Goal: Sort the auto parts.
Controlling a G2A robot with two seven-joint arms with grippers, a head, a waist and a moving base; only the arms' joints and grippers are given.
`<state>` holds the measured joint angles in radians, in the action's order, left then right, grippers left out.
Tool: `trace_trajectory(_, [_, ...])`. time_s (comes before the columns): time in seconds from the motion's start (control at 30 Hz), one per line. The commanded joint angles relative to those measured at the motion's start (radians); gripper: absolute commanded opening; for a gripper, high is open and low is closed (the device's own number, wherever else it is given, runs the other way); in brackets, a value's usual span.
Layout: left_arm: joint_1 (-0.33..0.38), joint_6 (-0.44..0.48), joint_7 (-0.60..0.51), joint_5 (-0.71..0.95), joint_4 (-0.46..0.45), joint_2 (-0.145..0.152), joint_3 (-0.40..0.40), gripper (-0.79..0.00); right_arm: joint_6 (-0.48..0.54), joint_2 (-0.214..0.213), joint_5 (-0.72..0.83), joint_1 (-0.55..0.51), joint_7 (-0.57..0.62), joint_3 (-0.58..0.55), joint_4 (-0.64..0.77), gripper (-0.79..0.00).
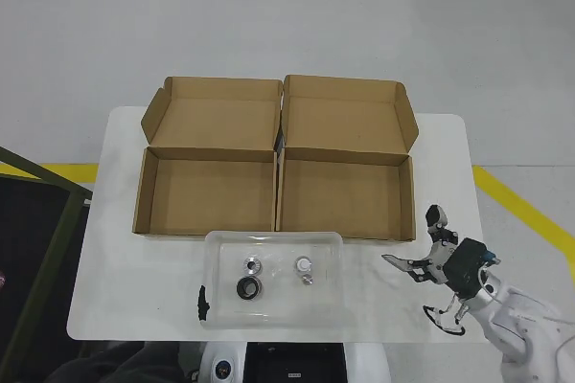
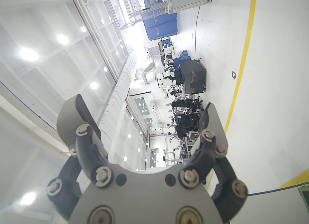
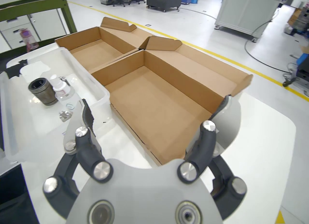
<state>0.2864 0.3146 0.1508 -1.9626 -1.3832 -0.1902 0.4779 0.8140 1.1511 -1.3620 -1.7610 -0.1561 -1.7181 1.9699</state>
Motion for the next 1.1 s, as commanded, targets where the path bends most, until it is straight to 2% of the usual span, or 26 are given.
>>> trace_trajectory(0.0, [0.000, 0.000, 0.000, 0.000, 0.000, 0.000, 0.000, 0.000, 0.023, -0.002, -0.009, 0.017, 0.040, 0.030, 0.006, 0.000])
trace_trajectory(0.6, [0.000, 0.000, 0.000, 0.000, 0.000, 0.000, 0.000, 0.000, 0.166, -0.015, 0.016, 0.188, 0.315, 0.264, 0.073, 0.000])
trace_trajectory(0.8, [0.000, 0.000, 0.000, 0.000, 0.000, 0.000, 0.000, 0.000, 0.173, -0.017, 0.053, 0.237, 0.404, 0.336, 0.089, 0.000])
trace_trajectory(1.07, [0.000, 0.000, 0.000, 0.000, 0.000, 0.000, 0.000, 0.000, 0.156, -0.015, 0.040, 0.300, 0.467, 0.445, 0.079, 0.000])
